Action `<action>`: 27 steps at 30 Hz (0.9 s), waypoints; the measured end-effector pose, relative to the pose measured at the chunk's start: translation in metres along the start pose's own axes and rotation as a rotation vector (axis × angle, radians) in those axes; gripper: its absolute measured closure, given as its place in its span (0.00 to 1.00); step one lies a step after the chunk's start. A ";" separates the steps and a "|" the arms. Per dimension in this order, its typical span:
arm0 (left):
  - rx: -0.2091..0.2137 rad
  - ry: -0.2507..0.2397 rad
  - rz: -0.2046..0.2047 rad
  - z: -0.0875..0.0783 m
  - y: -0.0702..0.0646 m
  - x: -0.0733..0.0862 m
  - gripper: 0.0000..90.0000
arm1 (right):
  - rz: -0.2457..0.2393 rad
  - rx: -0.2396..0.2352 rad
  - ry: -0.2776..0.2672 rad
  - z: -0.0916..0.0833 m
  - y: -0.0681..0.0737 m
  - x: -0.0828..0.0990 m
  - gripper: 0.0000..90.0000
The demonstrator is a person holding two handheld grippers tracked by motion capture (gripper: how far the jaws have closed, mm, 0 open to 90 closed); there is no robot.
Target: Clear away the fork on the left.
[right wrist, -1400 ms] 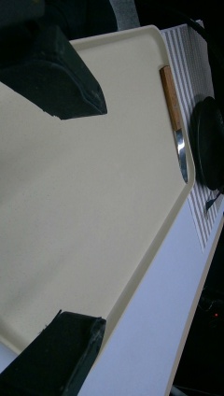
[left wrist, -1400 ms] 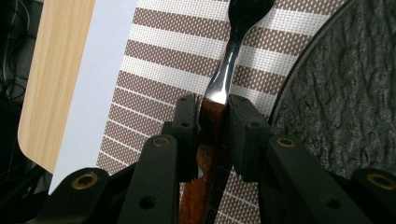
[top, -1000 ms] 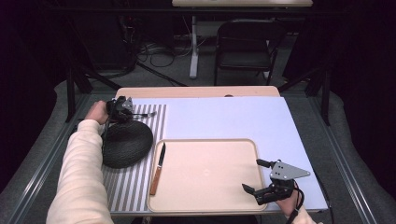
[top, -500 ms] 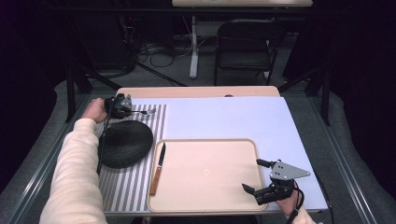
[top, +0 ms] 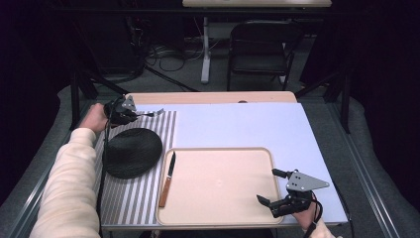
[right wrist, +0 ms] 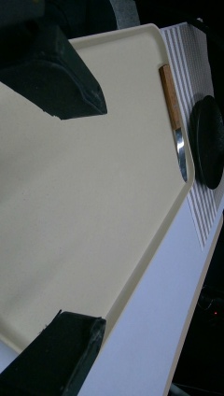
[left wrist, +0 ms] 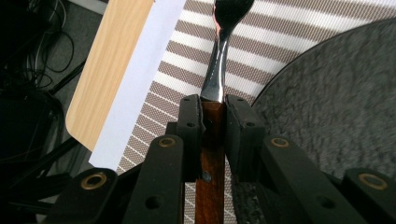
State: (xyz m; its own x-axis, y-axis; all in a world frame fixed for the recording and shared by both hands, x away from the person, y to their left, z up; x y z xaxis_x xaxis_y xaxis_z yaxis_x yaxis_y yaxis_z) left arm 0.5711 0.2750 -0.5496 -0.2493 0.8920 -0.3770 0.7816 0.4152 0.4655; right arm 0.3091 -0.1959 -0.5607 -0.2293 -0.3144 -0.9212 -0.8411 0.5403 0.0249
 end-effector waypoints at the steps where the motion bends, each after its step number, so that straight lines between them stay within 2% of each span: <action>1: 0.005 -0.013 -0.016 -0.002 -0.001 -0.001 0.86 | 0.001 0.001 0.000 0.000 0.000 0.000 0.00; 3: 0.008 -0.033 -0.047 -0.007 -0.002 -0.003 0.86 | 0.000 0.001 -0.001 0.000 0.000 0.000 0.00; 9: 0.017 -0.067 -0.101 -0.020 -0.008 -0.011 0.86 | -0.001 0.001 0.000 0.000 0.000 0.000 0.00; 14: 0.028 -0.089 -0.103 -0.031 -0.019 -0.018 0.86 | 0.001 0.001 -0.002 0.000 0.000 0.000 0.00; 19: 0.035 -0.087 -0.105 -0.040 -0.030 -0.023 0.86 | 0.001 0.001 -0.005 0.000 0.000 -0.001 0.00; 27: 0.016 -0.077 -0.125 -0.051 -0.045 -0.027 0.86 | 0.001 -0.001 -0.001 0.000 0.000 0.000 0.00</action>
State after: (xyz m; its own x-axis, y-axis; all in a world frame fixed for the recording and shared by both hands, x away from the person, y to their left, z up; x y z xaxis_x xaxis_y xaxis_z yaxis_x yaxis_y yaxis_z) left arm 0.5134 0.2417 -0.5191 -0.3011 0.8171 -0.4916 0.7568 0.5184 0.3982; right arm 0.3093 -0.1954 -0.5604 -0.2293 -0.3133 -0.9216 -0.8412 0.5401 0.0257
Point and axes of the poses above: each handheld gripper's, and its own axes: z roughly forward along the jaws, x roughly out of its underside, y roughly to its left, the point moved 9 cm from there along z, roughly forward along the jaws, and after that the axes turned 6 degrees about -x, right-handed, at the moved point
